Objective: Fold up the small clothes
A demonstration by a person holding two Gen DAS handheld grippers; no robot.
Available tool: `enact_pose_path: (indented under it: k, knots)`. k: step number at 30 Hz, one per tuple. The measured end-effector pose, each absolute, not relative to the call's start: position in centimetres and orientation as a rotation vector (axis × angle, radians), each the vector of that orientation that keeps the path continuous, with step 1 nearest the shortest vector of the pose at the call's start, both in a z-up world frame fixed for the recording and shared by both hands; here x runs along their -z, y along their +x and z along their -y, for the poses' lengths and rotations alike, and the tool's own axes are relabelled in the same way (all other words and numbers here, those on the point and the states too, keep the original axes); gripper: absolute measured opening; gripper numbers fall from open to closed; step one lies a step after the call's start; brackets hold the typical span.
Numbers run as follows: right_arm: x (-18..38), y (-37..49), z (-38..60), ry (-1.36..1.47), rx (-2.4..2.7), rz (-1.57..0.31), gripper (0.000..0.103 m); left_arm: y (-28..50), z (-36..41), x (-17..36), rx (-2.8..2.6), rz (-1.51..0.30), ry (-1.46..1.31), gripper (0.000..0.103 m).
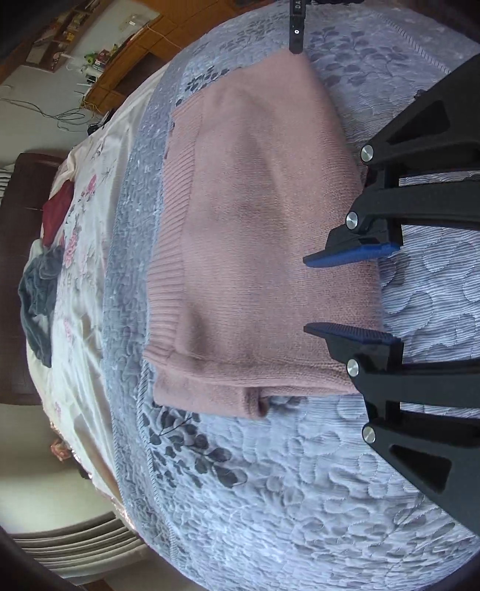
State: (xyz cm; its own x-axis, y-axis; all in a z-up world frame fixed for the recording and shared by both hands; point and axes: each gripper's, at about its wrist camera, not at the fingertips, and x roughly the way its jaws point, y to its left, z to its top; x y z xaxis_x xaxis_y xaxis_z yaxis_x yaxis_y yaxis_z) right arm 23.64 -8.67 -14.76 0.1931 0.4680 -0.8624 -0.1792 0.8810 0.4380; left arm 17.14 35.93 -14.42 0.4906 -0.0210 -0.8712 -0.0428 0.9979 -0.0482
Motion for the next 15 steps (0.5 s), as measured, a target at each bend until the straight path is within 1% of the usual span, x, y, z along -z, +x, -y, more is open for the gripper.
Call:
enact_pose_path:
  k: [3, 6, 11, 15]
  knots:
    - [14.0, 23.3, 8.7, 0.23, -0.45, -1.304, 0.008, 17.1, -36.6, 15.5, -0.022, -1.105, -0.09, 0.031]
    - [14.9, 23.2, 8.5, 0.184, -0.423, -1.333, 0.006, 16.9, -37.4, 16.6, -0.042, -1.129, -0.11, 0.031]
    - [16.9, 22.8, 8.9, 0.207, -0.403, -1.363, 0.006, 16.3, -37.9, 17.1, -0.046, -1.122, -0.146, 0.031]
    - [16.6, 23.1, 8.8, 0.218, -0.417, -1.363, 0.008, 16.7, -37.6, 16.8, -0.056, -1.132, -0.132, 0.031]
